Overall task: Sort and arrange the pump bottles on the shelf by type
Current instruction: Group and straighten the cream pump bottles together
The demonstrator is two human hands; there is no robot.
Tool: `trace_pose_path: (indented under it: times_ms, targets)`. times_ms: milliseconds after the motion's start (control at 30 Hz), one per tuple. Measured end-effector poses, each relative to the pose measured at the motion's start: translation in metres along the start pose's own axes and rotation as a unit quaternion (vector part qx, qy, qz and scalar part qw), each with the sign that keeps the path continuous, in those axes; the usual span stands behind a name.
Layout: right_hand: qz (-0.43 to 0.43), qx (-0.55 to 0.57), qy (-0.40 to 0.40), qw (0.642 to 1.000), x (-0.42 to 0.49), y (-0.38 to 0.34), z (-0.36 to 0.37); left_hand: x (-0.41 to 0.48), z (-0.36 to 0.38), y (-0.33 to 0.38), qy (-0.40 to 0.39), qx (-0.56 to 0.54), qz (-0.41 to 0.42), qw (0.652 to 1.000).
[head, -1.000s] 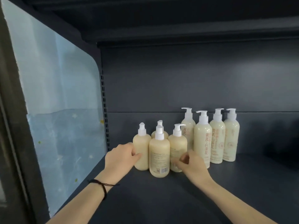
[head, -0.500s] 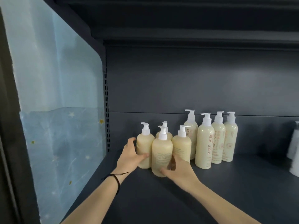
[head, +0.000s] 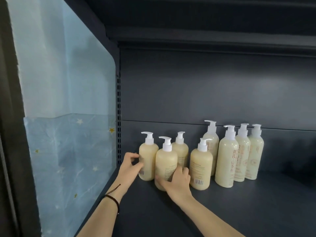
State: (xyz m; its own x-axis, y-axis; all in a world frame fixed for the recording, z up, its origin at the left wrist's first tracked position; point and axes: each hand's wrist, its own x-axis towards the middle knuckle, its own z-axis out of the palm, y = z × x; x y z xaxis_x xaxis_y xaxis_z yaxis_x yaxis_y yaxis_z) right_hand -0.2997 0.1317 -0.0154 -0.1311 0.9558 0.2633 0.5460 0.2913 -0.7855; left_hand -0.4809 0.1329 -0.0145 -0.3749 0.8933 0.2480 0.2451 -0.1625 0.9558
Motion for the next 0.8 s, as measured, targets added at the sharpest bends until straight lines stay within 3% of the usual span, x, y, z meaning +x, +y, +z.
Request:
trace_pose_path:
  times_ms: [67,167,333,567,800]
  targets:
    - [-0.009,0.044,0.012,0.999,0.003,0.002,0.003,-0.002,0.001,-0.002,-0.036,0.026,0.007,0.999]
    - [-0.014,0.138,0.017,0.99,0.004,0.006,-0.001,-0.003,0.0,-0.001,-0.03,0.031,0.029,0.999]
    - [-0.005,0.187,-0.066,0.98,0.01,0.014,-0.014,0.001,-0.009,-0.001,-0.018,0.078,0.025,0.996]
    - [0.006,0.225,-0.113,0.968,0.011,0.012,-0.011,-0.002,-0.007,-0.006,-0.069,-0.034,-0.02,0.997]
    - [-0.025,0.174,-0.071,0.982,0.009,0.008,-0.008,-0.007,-0.004,-0.004,0.081,0.109,0.03,0.99]
